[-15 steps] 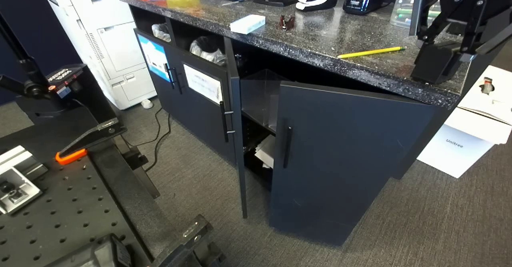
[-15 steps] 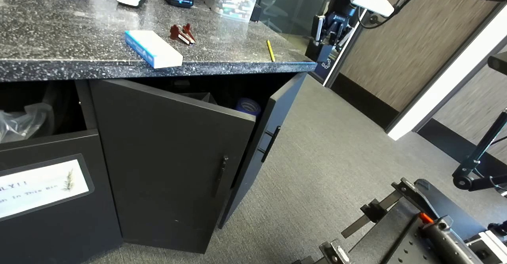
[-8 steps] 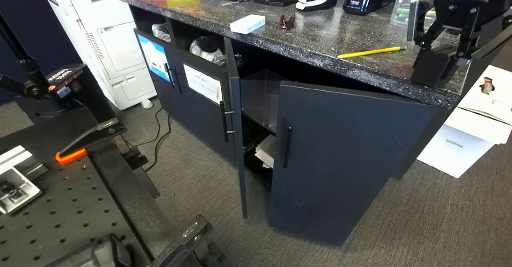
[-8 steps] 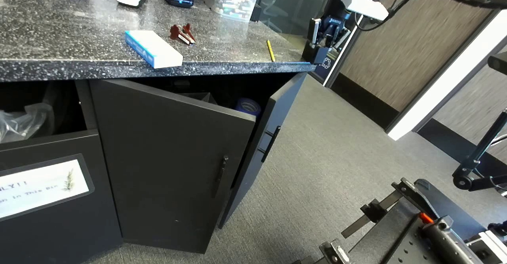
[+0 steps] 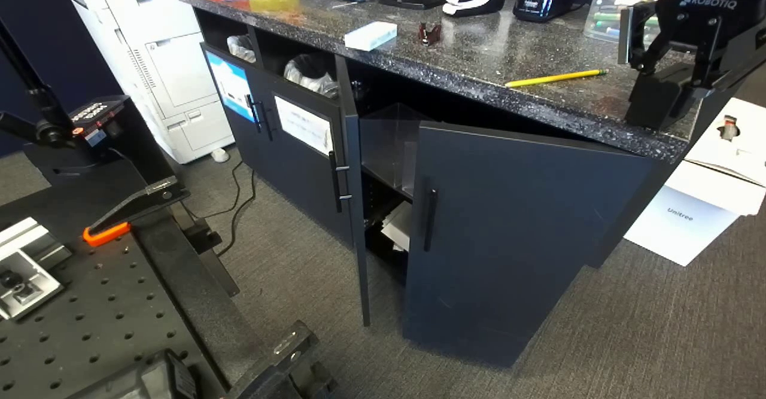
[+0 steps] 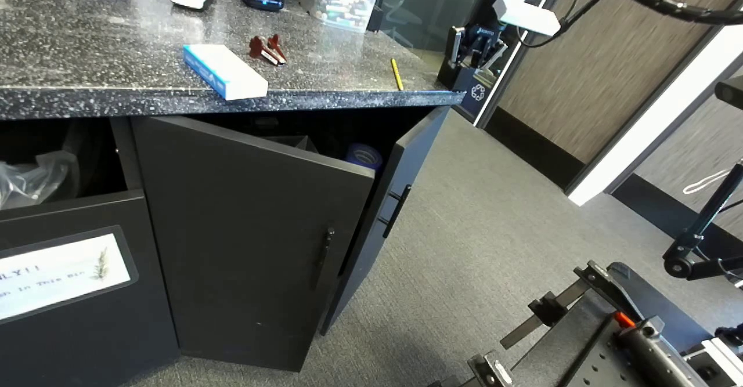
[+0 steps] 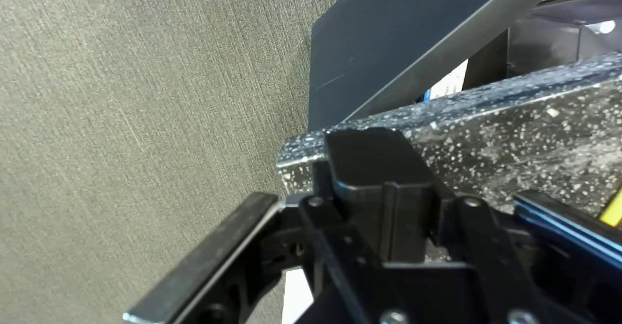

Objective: Move the black box to the front right corner of the counter

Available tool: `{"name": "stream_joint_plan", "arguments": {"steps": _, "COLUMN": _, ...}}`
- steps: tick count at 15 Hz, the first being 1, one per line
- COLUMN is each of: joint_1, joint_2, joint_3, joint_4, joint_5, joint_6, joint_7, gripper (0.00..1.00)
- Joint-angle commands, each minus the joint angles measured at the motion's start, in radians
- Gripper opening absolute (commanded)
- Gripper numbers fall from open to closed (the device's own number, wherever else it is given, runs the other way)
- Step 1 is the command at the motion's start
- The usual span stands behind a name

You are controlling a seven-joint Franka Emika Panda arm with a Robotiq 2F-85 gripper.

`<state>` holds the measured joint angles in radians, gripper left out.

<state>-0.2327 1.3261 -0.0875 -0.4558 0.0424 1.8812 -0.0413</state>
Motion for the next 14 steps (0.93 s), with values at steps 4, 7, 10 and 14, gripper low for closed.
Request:
{"name": "stream_joint_plan", "arguments": {"steps": 4, "joint_1": -0.011, "joint_2": -0.003, "joint_3": 0.024, "joint_4": 0.019, "joint_5": -0.001, "joint_6": -0.038, "joint_7": 0.030, "gripper": 0.83}}
{"name": "stream_joint_plan", "arguments": {"steps": 7, "joint_1": -0.008, "joint_2": -0.045, "joint_3": 0.036, "joint_4": -0.004, "joint_5": 0.004, "joint_6": -0.154, "joint_7": 0.020, "gripper": 1.00}}
{"name": "stream_joint_plan", "arguments": {"steps": 10, "joint_1": 0.008, "joint_2": -0.117, "joint_3": 0.031, "joint_4": -0.020, "joint_5": -0.005, "joint_6": -0.340, "joint_7": 0.060, "gripper": 1.00}}
{"name": "stream_joint_plan", "arguments": {"steps": 14, "joint_1": 0.010, "joint_2": -0.141, "joint_3": 0.031, "joint_4": -0.011, "joint_5": -0.008, "joint_6": -0.404, "joint_7": 0.057, "gripper": 1.00}}
